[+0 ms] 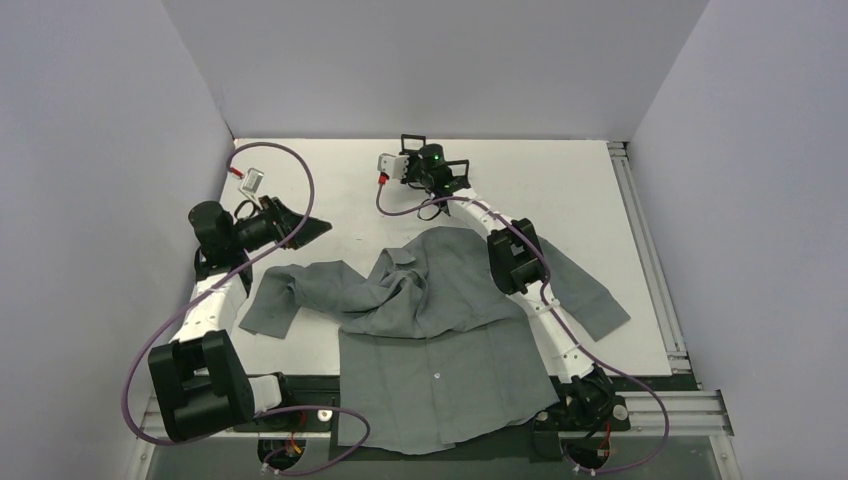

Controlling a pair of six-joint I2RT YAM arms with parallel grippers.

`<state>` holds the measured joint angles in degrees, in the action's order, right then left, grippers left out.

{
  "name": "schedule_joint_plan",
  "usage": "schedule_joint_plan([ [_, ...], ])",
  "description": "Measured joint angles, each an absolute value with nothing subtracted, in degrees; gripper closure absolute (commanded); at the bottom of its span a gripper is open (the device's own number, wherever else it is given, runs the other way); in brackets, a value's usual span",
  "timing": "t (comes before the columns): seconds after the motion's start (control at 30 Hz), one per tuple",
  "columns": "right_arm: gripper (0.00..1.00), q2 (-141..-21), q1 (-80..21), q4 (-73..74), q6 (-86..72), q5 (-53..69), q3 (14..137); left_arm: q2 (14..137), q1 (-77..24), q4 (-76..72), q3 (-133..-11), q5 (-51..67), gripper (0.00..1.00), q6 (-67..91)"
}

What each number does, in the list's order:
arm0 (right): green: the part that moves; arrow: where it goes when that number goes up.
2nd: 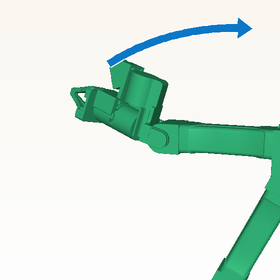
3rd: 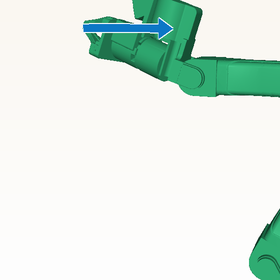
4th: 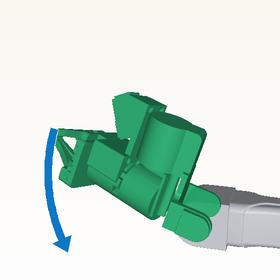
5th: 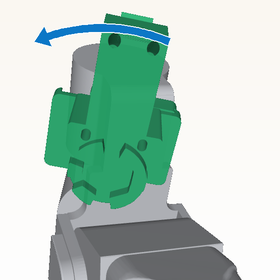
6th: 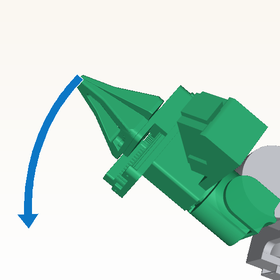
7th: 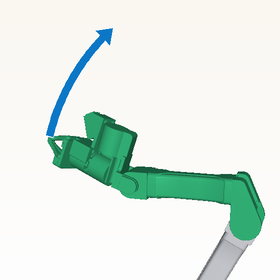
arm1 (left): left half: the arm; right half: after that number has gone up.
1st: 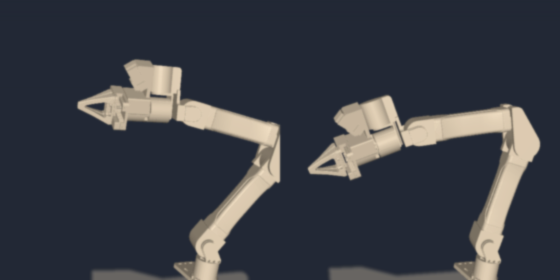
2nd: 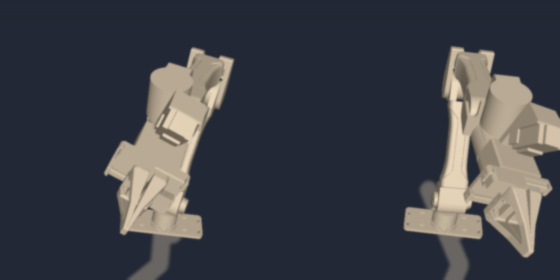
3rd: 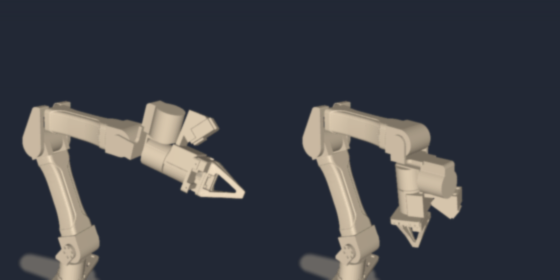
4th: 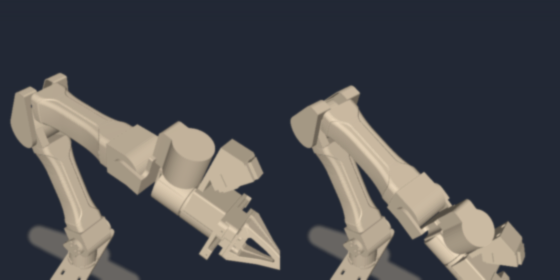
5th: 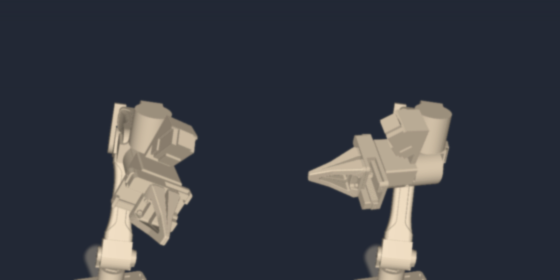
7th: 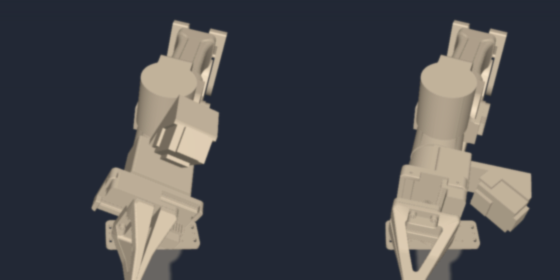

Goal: Remove the brooch from the garment

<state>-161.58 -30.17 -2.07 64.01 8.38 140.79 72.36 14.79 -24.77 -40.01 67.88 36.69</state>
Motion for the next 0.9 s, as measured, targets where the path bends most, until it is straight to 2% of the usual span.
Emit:
schedule_joint_plan([
  [0.53, 0.77, -161.5, -30.7, -3.4, 61.9, 11.3, 138.2, 72.9, 15.2, -27.3, -38.8, 68.3, 0.04, 37.8],
  [0.9, 0.7, -158.3, -31.9, -4.5, 58.8, 12.9, 136.2, 72.9, 15.9, -29.5, -38.0, 68.9, 0.04, 39.5],
])
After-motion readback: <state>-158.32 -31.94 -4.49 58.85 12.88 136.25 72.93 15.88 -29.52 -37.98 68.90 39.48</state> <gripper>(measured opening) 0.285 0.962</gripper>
